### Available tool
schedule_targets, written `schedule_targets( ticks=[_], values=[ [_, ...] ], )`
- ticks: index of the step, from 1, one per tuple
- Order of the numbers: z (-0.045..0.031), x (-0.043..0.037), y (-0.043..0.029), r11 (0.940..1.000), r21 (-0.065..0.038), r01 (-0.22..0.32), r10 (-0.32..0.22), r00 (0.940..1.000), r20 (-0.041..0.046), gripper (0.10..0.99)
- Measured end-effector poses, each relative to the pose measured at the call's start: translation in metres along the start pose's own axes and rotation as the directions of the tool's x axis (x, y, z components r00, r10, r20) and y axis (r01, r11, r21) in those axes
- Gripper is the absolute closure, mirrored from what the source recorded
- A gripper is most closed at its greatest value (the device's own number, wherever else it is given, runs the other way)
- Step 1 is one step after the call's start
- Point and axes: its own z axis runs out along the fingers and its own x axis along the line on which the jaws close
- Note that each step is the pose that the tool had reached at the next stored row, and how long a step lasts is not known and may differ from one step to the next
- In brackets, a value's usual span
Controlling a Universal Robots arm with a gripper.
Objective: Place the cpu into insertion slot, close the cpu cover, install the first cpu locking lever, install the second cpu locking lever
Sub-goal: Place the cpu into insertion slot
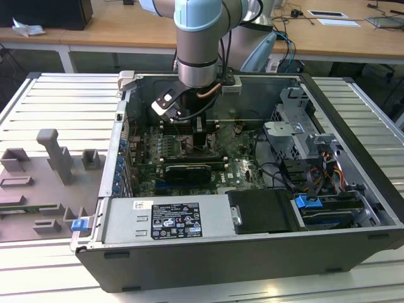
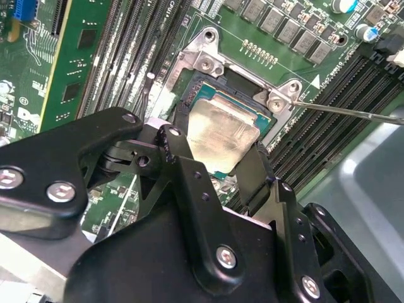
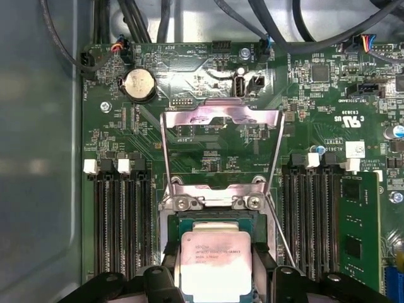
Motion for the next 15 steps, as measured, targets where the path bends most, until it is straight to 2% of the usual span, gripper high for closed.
schedule_targets(
  ticks=[10,15],
  values=[
    [0.0031,-0.0002,-0.0002,1.0000,0.000,0.000,0.000,1.0000,-0.0003,0.545],
    [0.0031,-0.0032,-0.0001,1.0000,0.000,0.000,0.000,1.0000,-0.0013,0.545]
  ],
)
